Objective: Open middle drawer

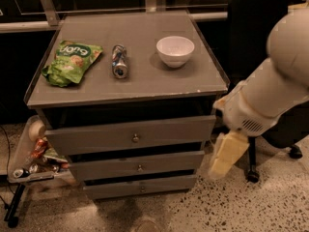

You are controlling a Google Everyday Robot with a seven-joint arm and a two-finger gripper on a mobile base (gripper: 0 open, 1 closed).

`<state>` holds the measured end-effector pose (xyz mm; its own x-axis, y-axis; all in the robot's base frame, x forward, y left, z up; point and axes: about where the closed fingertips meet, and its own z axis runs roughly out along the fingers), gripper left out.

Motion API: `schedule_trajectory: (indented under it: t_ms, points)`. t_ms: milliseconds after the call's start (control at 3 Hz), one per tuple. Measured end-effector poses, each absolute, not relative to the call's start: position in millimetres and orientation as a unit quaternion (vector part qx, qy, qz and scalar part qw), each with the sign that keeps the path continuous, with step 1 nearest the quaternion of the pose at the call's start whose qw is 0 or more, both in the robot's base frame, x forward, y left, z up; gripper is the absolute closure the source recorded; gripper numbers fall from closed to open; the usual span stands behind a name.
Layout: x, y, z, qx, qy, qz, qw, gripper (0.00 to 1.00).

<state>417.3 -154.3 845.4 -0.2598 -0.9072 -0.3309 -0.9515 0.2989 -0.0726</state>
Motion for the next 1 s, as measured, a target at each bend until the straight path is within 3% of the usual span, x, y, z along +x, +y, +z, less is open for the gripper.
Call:
schedule_trajectory:
  t_ms: [333, 1000]
  points:
    - [403, -130, 780, -0.583, 0.796, 0.104, 0.125, 0.00]
    - [395, -126, 768, -0.581, 0.797, 0.114, 0.119, 0.00]
